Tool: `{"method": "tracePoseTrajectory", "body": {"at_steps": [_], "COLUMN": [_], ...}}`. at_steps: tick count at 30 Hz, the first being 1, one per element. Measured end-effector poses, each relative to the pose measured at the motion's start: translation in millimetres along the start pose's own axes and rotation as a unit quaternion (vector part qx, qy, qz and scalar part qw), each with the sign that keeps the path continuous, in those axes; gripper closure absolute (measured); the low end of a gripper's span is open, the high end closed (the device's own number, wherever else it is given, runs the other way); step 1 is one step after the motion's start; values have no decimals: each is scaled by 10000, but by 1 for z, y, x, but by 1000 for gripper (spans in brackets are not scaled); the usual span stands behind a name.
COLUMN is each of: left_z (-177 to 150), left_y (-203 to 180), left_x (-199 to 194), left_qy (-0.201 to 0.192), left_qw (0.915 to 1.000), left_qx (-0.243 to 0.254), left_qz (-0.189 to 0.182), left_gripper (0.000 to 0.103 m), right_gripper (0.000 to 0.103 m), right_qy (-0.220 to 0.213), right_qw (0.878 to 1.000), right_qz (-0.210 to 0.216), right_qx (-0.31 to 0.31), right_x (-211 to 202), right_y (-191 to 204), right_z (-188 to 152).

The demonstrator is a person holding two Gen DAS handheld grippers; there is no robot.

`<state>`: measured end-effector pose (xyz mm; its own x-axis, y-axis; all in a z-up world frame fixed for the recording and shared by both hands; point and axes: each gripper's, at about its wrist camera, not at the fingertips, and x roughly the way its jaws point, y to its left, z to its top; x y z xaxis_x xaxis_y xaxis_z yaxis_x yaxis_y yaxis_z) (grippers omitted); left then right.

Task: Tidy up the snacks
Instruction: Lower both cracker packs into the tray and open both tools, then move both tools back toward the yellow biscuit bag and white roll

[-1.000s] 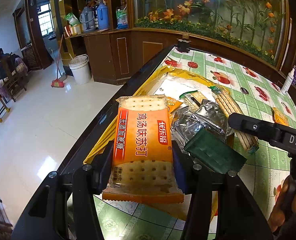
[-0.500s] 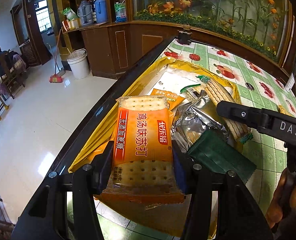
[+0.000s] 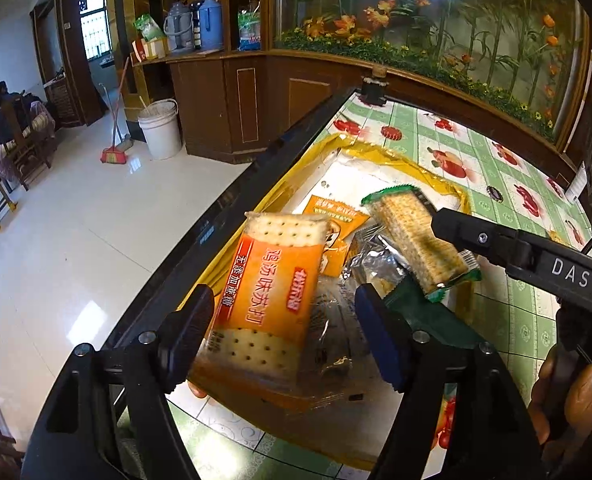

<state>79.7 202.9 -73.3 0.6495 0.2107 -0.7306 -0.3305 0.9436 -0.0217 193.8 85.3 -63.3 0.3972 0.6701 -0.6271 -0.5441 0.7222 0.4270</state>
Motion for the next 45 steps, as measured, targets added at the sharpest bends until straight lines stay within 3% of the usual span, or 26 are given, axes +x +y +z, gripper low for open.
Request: {"method": "tracePoseTrajectory", "body": {"at_steps": [3, 20, 34, 45], "left_z": [1, -4, -13, -17], "left_y": [-6, -57, -117, -181], "left_x": [-11, -53, -54, -43], "left_qy": [-101, -392, -195, 39], "left_qw": [9999, 9976, 9936, 9841], "left_qx": [81, 506, 933, 1409], "left_qz": [-2, -255, -602, -1083], "left_gripper": [23, 23, 23, 23], "right_gripper": [33, 29, 28, 24], "right_qy": [-110, -724, -919, -951], "right_qw": [9999, 9934, 9802, 9686], "right_qz": [-4, -573, -1127, -1603], "right_qx": [81, 685, 1341, 1647], "right_x": [-14, -124, -184, -210], "right_y": [-4, -77, -155, -203], "right_z": [-2, -42, -84, -98]}}
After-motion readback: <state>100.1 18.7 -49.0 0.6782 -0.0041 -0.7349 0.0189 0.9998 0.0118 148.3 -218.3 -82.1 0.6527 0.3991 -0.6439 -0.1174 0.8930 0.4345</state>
